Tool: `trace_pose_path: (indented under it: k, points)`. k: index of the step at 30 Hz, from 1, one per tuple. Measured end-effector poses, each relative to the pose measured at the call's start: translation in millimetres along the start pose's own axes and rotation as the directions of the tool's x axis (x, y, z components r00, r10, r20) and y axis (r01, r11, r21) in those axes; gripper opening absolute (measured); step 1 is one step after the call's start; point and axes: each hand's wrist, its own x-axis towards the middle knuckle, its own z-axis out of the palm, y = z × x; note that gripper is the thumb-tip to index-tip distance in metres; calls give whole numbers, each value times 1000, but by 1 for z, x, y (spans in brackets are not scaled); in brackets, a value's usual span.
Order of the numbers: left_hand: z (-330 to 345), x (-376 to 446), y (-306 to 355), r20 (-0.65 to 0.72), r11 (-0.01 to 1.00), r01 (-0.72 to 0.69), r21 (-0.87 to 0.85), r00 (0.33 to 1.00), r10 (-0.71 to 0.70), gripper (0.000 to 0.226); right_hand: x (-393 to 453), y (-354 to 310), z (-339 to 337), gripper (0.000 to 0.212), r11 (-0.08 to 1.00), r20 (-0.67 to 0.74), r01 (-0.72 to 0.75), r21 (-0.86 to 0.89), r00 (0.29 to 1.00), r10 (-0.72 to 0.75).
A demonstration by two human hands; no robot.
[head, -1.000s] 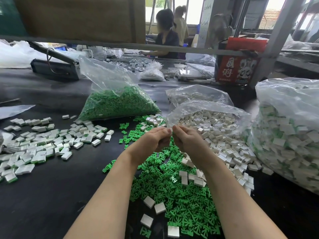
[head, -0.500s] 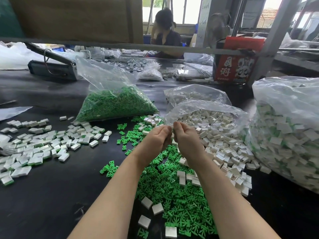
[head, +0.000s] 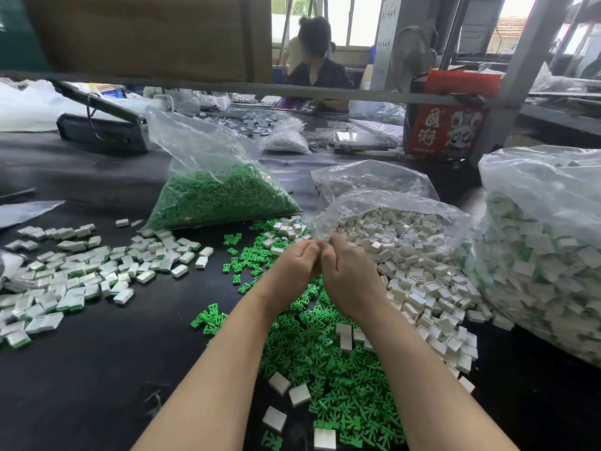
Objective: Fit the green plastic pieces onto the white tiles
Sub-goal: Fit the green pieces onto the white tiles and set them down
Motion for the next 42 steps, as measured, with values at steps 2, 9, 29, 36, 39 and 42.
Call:
trace_pose_path:
  k: [2,9,29,36,39,42]
  points:
    - [1,4,-4,-64,1000,-10,14,998,11,36,0,-3,2,16,1000,1,0,-27,1000,0]
    - [8,11,-22,-243,990,-50,132,967,81,34,-2,-4,5,17,996,19,-84,0,996,84]
    - [5,12,-34,-253,971,-57,231,960,117,33,-4,2,11,23,997,48,-81,7,996,81]
    - [3,13,-37,-237,969,-39,246,967,99,31,-4,2,9,23,997,72,-74,3,995,74]
    - [2,13,-38,-237,966,-41,255,966,103,32,-4,3,7,24,997,83,-71,7,994,70]
    - [2,13,-39,-229,968,-43,249,968,102,31,-4,3,6,25,998,89,-67,7,994,66]
